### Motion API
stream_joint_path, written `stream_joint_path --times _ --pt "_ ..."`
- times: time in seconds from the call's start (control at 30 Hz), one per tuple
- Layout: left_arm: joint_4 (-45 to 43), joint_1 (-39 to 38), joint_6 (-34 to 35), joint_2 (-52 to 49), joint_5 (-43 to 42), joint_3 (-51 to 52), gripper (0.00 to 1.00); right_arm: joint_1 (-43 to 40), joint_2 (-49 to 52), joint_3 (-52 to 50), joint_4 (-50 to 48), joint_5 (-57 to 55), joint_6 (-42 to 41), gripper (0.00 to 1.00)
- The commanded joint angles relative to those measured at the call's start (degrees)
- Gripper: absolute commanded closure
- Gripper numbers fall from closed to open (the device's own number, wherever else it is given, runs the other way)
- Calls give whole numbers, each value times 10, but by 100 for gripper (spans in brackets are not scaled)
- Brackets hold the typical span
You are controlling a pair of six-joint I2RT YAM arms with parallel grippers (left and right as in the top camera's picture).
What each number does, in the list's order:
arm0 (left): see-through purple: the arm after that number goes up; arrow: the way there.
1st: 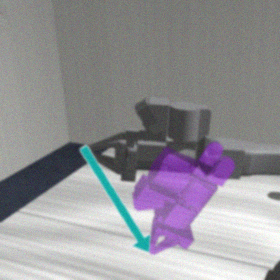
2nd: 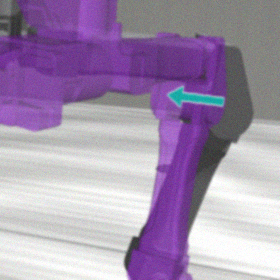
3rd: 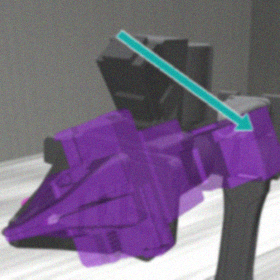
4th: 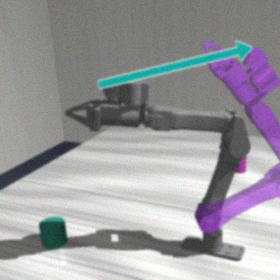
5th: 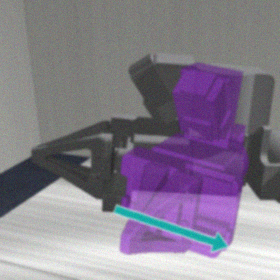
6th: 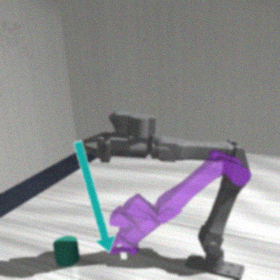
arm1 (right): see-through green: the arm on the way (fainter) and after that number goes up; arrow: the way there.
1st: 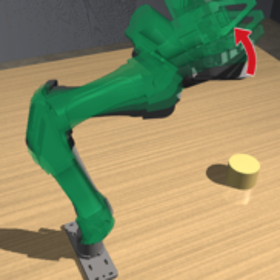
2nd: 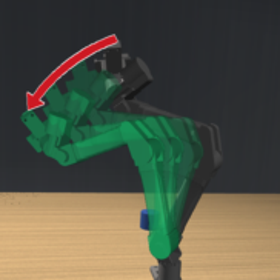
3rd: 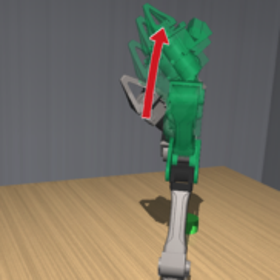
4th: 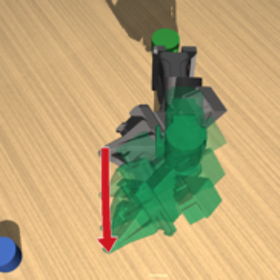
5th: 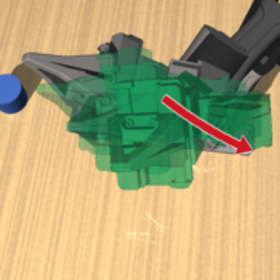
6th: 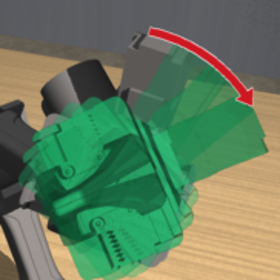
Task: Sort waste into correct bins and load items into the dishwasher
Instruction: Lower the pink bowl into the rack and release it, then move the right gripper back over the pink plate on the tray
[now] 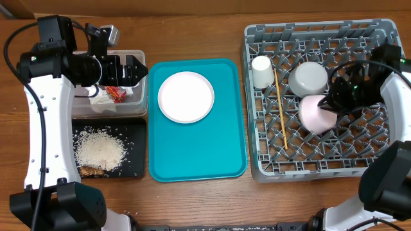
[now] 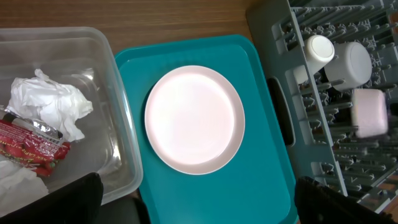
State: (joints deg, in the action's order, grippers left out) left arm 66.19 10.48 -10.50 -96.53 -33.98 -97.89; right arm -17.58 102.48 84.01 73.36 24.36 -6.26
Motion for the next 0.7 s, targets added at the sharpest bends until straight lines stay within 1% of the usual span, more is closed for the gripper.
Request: stream_joint_path --times 0.0,0.07,0.23,0.27,0.43,0.53,0.67 --pt "0 -4 4 4 1 -15 0 3 4 -38 -12 48 3 88" --pt "0 -4 4 4 1 -15 0 3 4 -38 -11 58 5 88" --pt "0 -4 4 4 1 -15 0 2 4 -29 -6 79 7 82" --pt "0 -4 4 4 1 -15 0 2 4 -21 -3 83 7 80" --pt "0 -4 4 4 1 -15 0 17 -11 45 21 86 20 75" --pt "0 -4 4 4 1 -15 0 51 -34 71 16 84 21 74" --pt "0 -4 4 4 1 -15 0 123 -62 79 -12 77 21 74"
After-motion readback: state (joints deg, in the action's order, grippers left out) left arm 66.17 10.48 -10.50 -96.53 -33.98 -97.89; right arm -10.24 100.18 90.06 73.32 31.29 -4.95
